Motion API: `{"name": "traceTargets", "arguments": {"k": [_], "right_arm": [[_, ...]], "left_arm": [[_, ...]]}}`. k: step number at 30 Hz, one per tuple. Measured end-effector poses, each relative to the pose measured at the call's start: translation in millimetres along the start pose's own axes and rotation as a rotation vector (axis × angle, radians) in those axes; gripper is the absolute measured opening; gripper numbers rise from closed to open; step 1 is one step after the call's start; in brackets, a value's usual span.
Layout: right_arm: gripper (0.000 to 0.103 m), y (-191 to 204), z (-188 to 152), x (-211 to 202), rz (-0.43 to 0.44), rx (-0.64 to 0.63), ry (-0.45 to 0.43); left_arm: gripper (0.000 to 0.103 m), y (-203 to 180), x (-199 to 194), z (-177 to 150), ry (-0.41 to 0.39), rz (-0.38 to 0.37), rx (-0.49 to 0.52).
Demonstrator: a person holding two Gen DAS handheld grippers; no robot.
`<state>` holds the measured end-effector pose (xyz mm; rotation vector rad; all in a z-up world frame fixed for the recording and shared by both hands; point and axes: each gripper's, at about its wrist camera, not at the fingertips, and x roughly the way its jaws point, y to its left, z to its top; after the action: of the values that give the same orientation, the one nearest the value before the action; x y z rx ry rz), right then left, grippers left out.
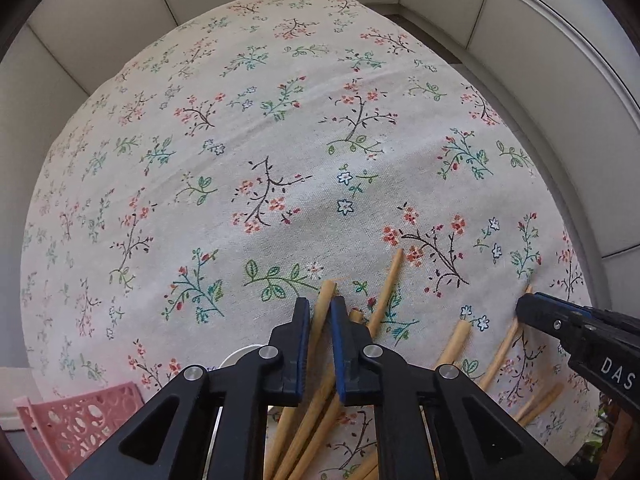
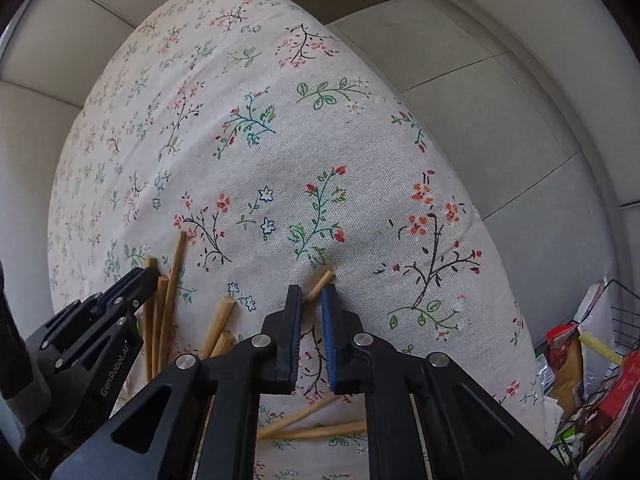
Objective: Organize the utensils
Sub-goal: 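Close the left tool on one wooden chopstick while the right tool grasps another, then lift both held chopsticks upright and carry them over the pink basket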
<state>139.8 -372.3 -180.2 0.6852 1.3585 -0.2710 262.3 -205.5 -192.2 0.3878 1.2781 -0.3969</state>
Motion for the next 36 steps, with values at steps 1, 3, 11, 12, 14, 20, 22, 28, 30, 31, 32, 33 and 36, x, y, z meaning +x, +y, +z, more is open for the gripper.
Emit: {"name": "traceTargets", "arguments": {"k": [1, 3, 11, 12, 14, 20, 22, 28, 30, 31, 32, 33, 36], "right_arm": [[0.008, -2, 1, 1, 0.013, 0.011, -0.001], [0.005, -8, 4, 1, 0.052, 0.043, -0.002], [0.0, -29, 5, 0, 0.235, 0.111, 0.039], [0.0, -28, 4, -5, 0.236, 0.098, 0.031], [0.0, -23, -1, -15, 0.221, 0.054, 0.018], [0.022, 9, -10, -23, 0.088, -0.061, -0.01], [0.04, 13, -12, -18, 0.026, -0.066, -0.013], [0.04, 30, -12, 2, -0.128, -0.095, -0.023], [0.032, 43, -14, 7, -0.217, -0.123, -0.043], [0.024, 48, -15, 8, -0.261, -0.132, -0.062], [0.015, 51, -16, 9, -0.278, -0.133, -0.079], [0.013, 53, -16, 10, -0.275, -0.129, -0.082], [0.006, 53, -14, 10, -0.261, -0.108, -0.092]], "left_arm": [[0.01, 3, -5, -2, -0.012, -0.001, -0.011], [0.009, 9, -17, -6, -0.041, 0.0, -0.032], [0.008, 37, -87, -44, -0.202, -0.014, -0.099], [0.008, 39, -96, -50, -0.223, -0.011, -0.104], [0.008, 40, -113, -67, -0.275, 0.002, -0.112], [0.007, 67, -151, -106, -0.416, -0.06, -0.203], [0.007, 73, -166, -115, -0.447, -0.091, -0.221], [0.007, 85, -192, -139, -0.514, -0.085, -0.215], [0.007, 92, -195, -144, -0.518, -0.09, -0.224], [0.007, 95, -195, -146, -0.519, -0.093, -0.228], [0.007, 98, -195, -148, -0.52, -0.095, -0.232], [0.007, 100, -195, -149, -0.521, -0.096, -0.235], [0.007, 108, -196, -154, -0.524, -0.104, -0.247]]}}
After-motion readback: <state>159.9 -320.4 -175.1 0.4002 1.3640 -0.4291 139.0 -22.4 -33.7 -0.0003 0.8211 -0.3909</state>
